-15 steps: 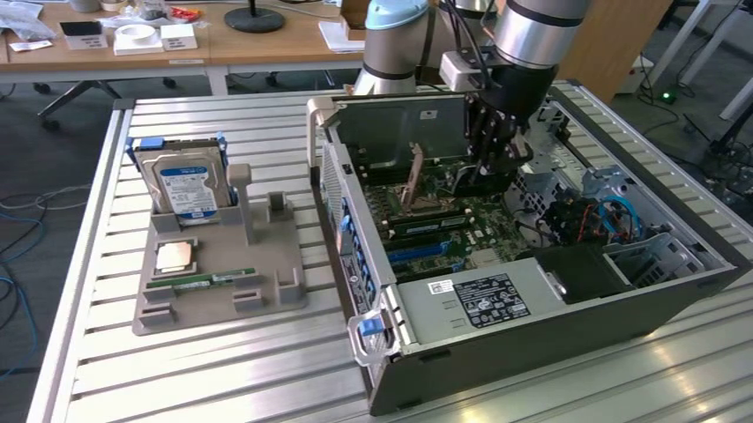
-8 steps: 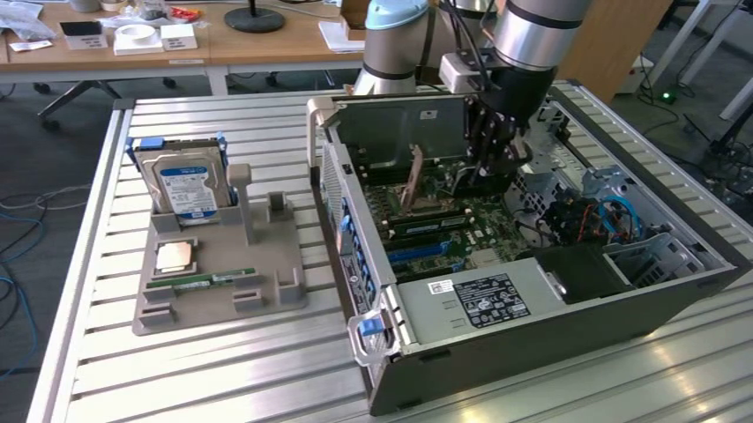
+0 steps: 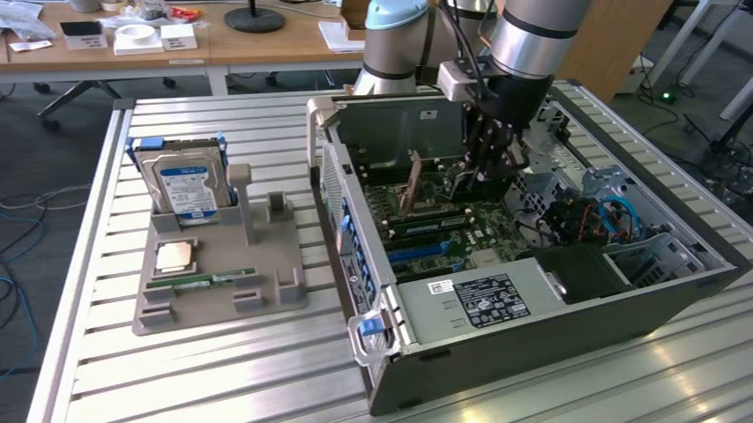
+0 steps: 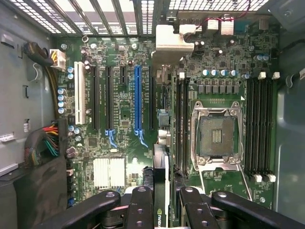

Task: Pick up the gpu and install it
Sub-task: 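Insert the gpu into the slot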

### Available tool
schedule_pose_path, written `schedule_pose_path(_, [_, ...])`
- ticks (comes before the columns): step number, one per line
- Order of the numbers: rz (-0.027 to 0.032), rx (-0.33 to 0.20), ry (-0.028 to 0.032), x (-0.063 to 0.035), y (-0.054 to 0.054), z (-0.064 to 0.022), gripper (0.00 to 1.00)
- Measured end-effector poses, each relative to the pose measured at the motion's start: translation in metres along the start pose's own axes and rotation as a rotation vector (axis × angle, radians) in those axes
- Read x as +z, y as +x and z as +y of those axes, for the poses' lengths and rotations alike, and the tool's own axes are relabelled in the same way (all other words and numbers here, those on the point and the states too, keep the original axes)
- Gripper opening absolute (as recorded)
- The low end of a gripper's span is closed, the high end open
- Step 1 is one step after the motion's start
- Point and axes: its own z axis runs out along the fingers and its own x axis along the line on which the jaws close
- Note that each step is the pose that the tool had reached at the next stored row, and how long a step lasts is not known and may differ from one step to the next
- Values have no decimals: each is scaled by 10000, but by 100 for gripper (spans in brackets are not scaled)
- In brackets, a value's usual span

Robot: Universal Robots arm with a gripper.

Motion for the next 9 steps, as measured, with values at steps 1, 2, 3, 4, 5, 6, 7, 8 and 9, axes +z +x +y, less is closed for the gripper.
schedule_pose_path(1, [3, 0, 0, 0, 0, 0, 26])
schedule_pose_path(2, [3, 0, 0, 1, 0, 0, 26])
schedule_pose_path(3, [3, 0, -1, 1, 0, 0, 26])
schedule_pose_path(4, [2, 1, -1, 1, 0, 0, 26])
schedule_pose_path(5, [0, 2, 0, 2, 0, 2, 26])
schedule_pose_path(6, [0, 4, 1, 3, 0, 11, 26])
schedule_pose_path(7, [-1, 2, 2, 4, 1, 22, 26])
schedule_pose_path(8, [-1, -1, 1, 6, 1, 36, 26])
schedule_pose_path(9, [-1, 0, 1, 8, 1, 52, 26])
